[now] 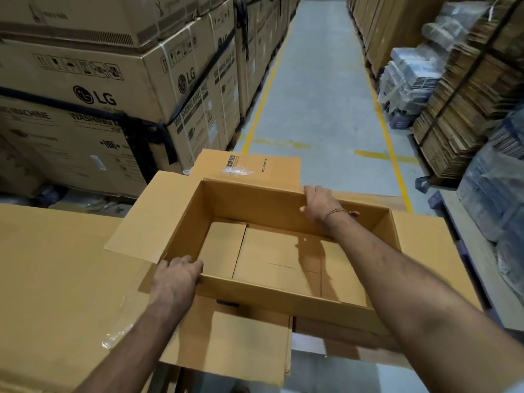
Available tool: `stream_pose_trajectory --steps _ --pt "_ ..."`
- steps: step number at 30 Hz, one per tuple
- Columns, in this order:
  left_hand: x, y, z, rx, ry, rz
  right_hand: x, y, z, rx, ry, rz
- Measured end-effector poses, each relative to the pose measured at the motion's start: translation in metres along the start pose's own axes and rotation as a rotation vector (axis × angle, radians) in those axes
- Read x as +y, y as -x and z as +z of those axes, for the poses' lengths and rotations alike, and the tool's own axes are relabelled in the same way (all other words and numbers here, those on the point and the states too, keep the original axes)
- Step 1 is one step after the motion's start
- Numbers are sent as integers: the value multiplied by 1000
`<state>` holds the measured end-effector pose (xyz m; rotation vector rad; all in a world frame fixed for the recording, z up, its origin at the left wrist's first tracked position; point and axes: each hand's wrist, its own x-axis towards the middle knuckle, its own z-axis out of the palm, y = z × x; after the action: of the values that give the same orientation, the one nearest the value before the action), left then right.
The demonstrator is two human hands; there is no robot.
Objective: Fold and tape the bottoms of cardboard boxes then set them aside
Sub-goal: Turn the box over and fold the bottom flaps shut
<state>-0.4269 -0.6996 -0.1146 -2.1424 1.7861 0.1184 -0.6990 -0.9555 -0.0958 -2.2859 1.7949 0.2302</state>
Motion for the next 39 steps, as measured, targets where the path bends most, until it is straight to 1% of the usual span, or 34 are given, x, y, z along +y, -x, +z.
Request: stream_pose_trajectory --steps 1,3,4,5,6,7,8,9,10,11,12,13,15,16,17,23,26,28,30,32,34,35,37,38,39 --pt "0 0 -2 -24 -16 11 -1 11 2 61 -30 0" --pt "-8 -5 -9 -166 -24 34 3 42 7 276 -34 72" --pt "-12 -10 -17 -231 45 10 10 59 13 365 -24 176" --pt "-17 -15 -26 -258 159 -40 22 76 20 413 -27 327" --pt "-22 -21 -34 -234 289 -96 35 94 29 415 -38 525" --pt "-25 -27 -40 -152 403 -147 51 109 37 377 -78 718" --pt "-27 -31 -45 -25 502 -208 65 124 44 319 -149 867" --pt "-28 -35 -47 125 569 -270 78 137 50 263 -202 961" --pt "-28 -36 -48 275 554 -310 90 148 58 216 -204 987" --pt "-29 -39 -45 362 484 -341 100 159 67 192 -183 949" --pt "-28 -40 -42 377 438 -373 109 167 74 202 -184 868" --pt "-28 -41 -37 325 446 -395 114 174 77 222 -197 799" --pt "-27 -42 -26 184 627 -399 122 182 83 268 -212 710" --pt "-27 -42 -22 127 713 -395 124 185 85 294 -238 697" --pt "-28 -42 -21 105 756 -385 126 185 88 315 -266 693" --pt "-29 -43 -25 110 789 -377 134 183 85 344 -429 707" --pt "-29 -40 -20 117 801 -396 142 192 82 314 -556 594" --pt "-32 -37 -11 135 841 -433 153 206 84 333 -758 534" --pt "-38 -31 2 203 831 -535 158 226 88 417 -870 572" --pt "-42 -25 16 224 779 -719 156 249 98 526 -751 709" --pt "-38 -15 18 168 881 -947 145 270 104 606 -601 842" --pt "-34 -11 18 141 972 -1037 138 278 104 619 -597 891" --pt "-29 -7 23 81 1128 -1133 126 287 103 587 -711 947" --pt "-24 -2 22 55 1184 -1126 123 286 106 539 -808 946" --pt "-21 3 22 46 1230 -1082 121 284 107 470 -913 932"
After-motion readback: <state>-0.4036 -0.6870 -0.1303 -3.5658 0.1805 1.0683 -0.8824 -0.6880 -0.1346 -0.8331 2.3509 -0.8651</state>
